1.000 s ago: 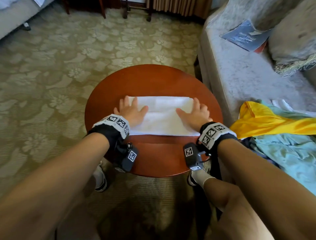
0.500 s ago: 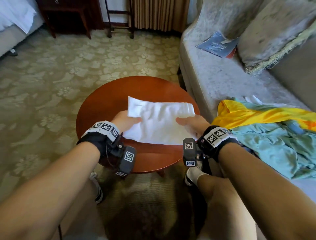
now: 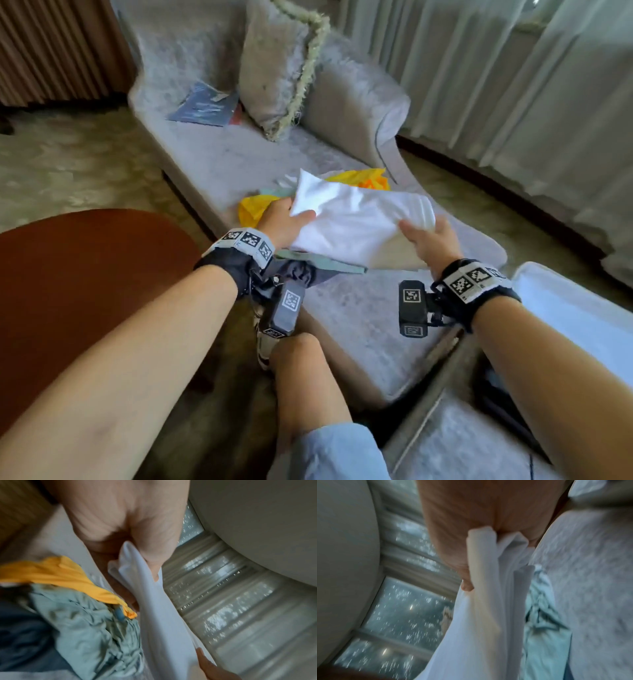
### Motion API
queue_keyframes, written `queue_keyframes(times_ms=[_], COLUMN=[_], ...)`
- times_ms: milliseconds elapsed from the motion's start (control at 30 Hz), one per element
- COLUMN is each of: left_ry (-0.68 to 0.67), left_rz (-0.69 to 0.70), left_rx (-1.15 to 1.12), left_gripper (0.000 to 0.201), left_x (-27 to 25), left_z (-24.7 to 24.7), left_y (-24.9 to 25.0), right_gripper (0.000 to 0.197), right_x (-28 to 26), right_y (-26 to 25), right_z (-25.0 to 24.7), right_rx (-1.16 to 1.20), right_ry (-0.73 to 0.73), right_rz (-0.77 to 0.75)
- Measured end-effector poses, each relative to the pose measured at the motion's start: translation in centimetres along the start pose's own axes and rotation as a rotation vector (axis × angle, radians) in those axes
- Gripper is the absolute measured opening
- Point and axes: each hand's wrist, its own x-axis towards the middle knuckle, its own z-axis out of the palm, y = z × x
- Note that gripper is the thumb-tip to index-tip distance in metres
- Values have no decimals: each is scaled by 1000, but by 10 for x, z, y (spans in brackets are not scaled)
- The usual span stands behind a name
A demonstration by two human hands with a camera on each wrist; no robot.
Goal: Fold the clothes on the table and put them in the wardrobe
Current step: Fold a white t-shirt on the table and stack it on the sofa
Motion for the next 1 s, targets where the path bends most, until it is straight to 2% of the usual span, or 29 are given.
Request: queue_keyframes(times_ms=[33, 67, 133, 200, 267, 333, 500, 633, 733, 1000], left_ry=[-55, -117, -228, -313, -406, -497, -649, -664, -648, -549], left_rz=[20, 36, 65, 95, 120, 134, 154, 127, 79, 46], left_rx=[26, 58, 109, 94, 91, 105, 194, 214, 229, 295], left_gripper=[47, 45, 32, 32, 27, 20, 38, 37, 25, 24], left_x=[10, 19, 29, 28, 18, 2, -30, -40, -31, -20], left_z=[22, 45, 96, 151, 207, 255, 354, 392, 403, 424], left_y=[11, 22, 44, 65, 86, 102, 115, 105, 88, 59], right_gripper=[53, 45, 30, 10, 6, 16, 39, 46, 49, 61], right_x=[-1, 2, -1, -8, -16, -24, -45, -44, -36, -15], right_y=[5, 16, 35, 54, 75, 99, 160, 190, 204, 230], right_z=[-26, -54, -108, -161, -213, -258, -339, -357, -349, -331], right_rx=[3, 14, 55, 50, 41, 51, 105, 104, 116, 60], right_ry=[43, 87, 170, 236, 324, 392, 552, 583, 569, 604], right_rz=[7, 10, 27, 25, 64, 105, 225, 304, 336, 374])
